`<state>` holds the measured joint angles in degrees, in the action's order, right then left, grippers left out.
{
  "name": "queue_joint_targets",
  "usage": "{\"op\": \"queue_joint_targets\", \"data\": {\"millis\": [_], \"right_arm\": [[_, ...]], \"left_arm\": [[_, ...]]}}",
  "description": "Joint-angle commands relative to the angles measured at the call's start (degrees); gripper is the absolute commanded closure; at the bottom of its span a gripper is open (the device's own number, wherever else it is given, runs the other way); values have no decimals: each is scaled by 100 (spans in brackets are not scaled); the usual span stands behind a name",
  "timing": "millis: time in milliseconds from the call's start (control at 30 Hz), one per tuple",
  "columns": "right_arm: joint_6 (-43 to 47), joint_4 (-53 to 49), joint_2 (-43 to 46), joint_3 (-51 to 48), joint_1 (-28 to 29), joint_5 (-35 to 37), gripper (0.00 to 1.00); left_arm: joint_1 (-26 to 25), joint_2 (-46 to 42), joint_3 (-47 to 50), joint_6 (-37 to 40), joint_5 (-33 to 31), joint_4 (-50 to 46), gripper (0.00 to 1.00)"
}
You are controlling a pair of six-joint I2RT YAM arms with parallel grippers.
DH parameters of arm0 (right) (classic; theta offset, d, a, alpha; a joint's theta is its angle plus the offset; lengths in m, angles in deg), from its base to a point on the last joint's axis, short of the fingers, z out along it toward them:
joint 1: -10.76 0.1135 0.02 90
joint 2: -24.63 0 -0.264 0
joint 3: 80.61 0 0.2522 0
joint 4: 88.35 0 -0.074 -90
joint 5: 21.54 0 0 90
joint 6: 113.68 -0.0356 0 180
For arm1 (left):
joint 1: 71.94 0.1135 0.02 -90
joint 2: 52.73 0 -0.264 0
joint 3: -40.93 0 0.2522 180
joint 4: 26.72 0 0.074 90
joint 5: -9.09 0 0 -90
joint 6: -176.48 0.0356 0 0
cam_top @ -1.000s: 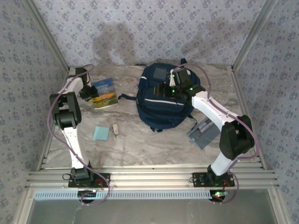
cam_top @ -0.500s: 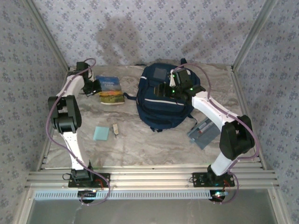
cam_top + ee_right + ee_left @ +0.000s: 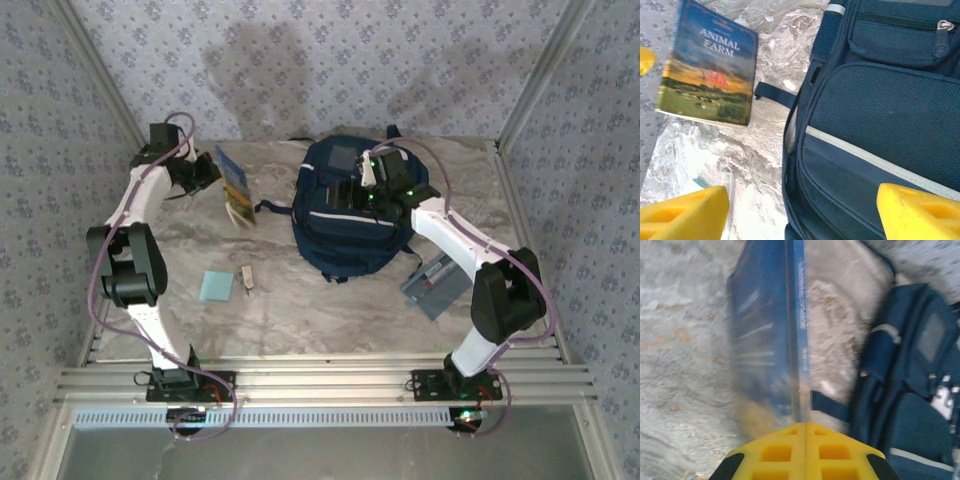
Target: Pack books, pencil case, and school supplies into a backpack
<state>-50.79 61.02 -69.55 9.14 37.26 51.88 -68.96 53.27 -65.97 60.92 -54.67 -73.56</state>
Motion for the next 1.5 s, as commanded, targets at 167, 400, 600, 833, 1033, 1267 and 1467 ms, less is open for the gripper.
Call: {"op": "queue_joint_targets", "data": {"millis": [167, 400, 600, 833, 1033, 1267, 1467], "right_arm": [[-180, 374, -150, 111, -75, -710, 21], [-110, 287, -110, 122, -21, -635, 20], [-84, 332, -77, 51, -2, -575, 18], [-65, 364, -18, -24, 52, -553, 15], [-25, 333, 179, -180, 23, -410, 14], [-4, 298, 319, -330, -41, -293, 14], [11, 271, 359, -392, -95, -280, 15]], "left_arm": [[-182, -841, -70, -253, 520, 349, 100], [-191, -642, 105, 69, -328, -125, 86], [-453, -501, -398, 408, -1212, -622, 39], [-800, 240, -1228, 791, -2390, -1435, 12], [-1091, 1203, -2279, 971, -3615, -2182, 12], [-1212, 2063, -2975, 1001, -3963, -2590, 19], [-1212, 2233, -3078, 1004, -3936, -2598, 60]]}}
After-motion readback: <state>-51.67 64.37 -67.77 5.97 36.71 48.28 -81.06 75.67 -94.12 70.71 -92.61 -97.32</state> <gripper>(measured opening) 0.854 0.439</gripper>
